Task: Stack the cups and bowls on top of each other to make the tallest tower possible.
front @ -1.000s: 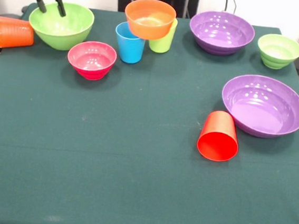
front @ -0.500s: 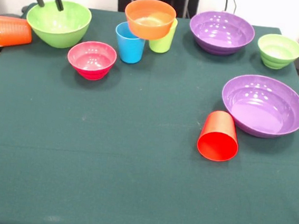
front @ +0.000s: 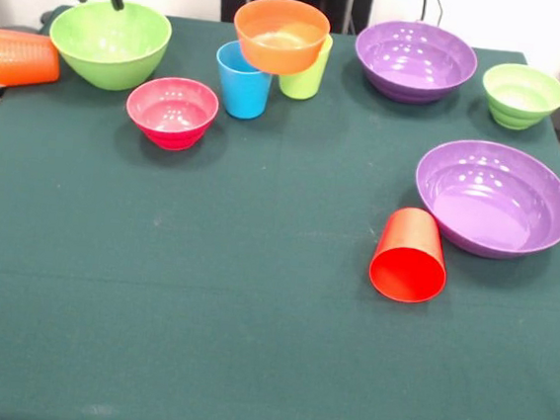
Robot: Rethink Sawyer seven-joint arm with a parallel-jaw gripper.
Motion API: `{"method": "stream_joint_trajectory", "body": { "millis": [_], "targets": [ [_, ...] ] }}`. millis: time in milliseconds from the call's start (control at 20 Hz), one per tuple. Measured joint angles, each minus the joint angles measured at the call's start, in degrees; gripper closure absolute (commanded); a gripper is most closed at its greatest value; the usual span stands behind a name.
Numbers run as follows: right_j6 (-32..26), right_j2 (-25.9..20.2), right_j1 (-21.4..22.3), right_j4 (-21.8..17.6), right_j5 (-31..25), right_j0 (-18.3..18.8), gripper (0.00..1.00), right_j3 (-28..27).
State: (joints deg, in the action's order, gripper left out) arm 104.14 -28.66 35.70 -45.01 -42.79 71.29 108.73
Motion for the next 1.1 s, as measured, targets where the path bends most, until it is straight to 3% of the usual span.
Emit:
{"method": "stream_joint_trajectory", "body": {
  "millis": [400, 1100],
  "targets": [
    [0.0, -0.1, 0.2, 0.0, 0.0, 0.3, 0.0, 0.6],
    [0.0, -0.4, -0.5, 0.0, 0.0, 5.6, 0.0, 1.1]
  ]
}}
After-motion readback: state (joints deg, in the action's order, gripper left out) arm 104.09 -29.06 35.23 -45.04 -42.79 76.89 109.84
